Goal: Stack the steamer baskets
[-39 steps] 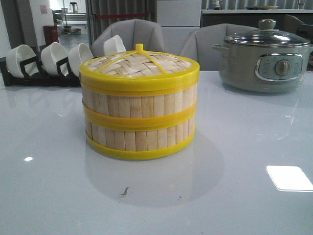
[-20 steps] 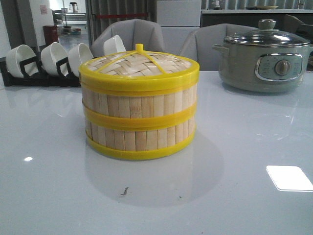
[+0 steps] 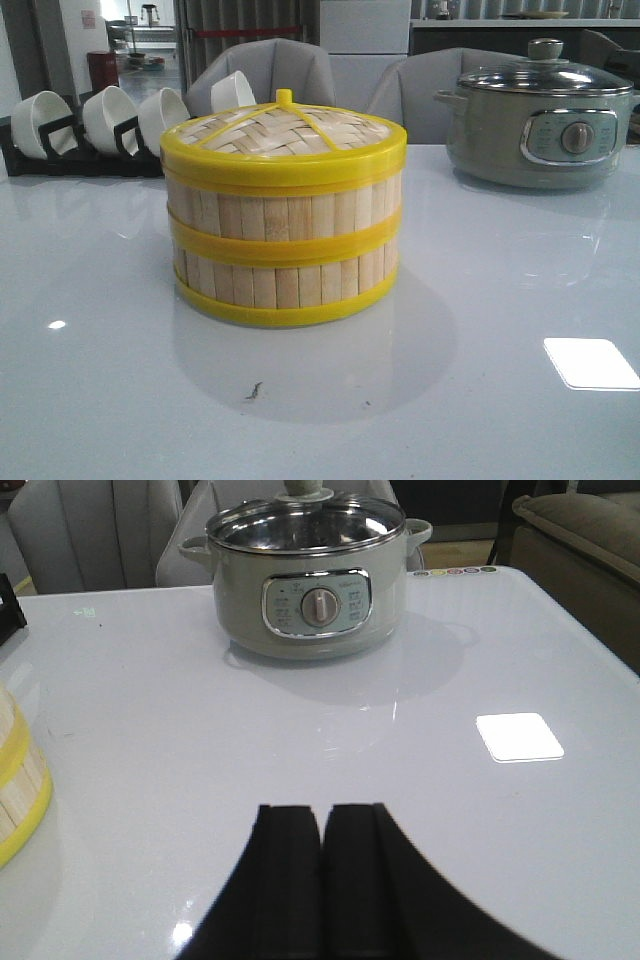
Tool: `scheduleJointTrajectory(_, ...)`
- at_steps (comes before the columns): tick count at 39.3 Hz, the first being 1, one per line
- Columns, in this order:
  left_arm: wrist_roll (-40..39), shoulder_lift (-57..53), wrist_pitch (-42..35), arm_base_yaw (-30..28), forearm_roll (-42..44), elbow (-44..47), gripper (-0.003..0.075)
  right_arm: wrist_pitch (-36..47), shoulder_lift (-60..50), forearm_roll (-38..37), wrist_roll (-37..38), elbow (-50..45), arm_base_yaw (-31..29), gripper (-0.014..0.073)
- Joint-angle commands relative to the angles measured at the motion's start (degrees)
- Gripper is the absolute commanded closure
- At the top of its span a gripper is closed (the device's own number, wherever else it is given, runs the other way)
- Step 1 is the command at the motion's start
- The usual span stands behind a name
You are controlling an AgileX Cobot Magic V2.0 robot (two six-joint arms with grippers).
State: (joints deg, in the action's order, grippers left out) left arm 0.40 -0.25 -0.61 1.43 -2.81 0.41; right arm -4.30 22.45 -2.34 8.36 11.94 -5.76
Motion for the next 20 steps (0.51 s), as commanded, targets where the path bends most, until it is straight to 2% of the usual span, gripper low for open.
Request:
scheduleJointTrajectory(1,0.09,-0.76,-4.45,-0.06,0.06,-0.01,0.0631,4.72,0.14,-0.34,-0.40,1.76,-0.42,0.0538)
scheduleJointTrajectory(15,0.09,-0.76,-4.42,-0.06,0.22,-0.01,0.0631,4.72,0.14,-0.34,-0.40,1.76,-0.42,0.0538)
scheduleJointTrajectory(20,0.09,-0.76,-4.42,-0.06,3.39,-0.01,0.0631,4.72,0.14,-0.34,-0.40,1.76,-0.42,0.0538)
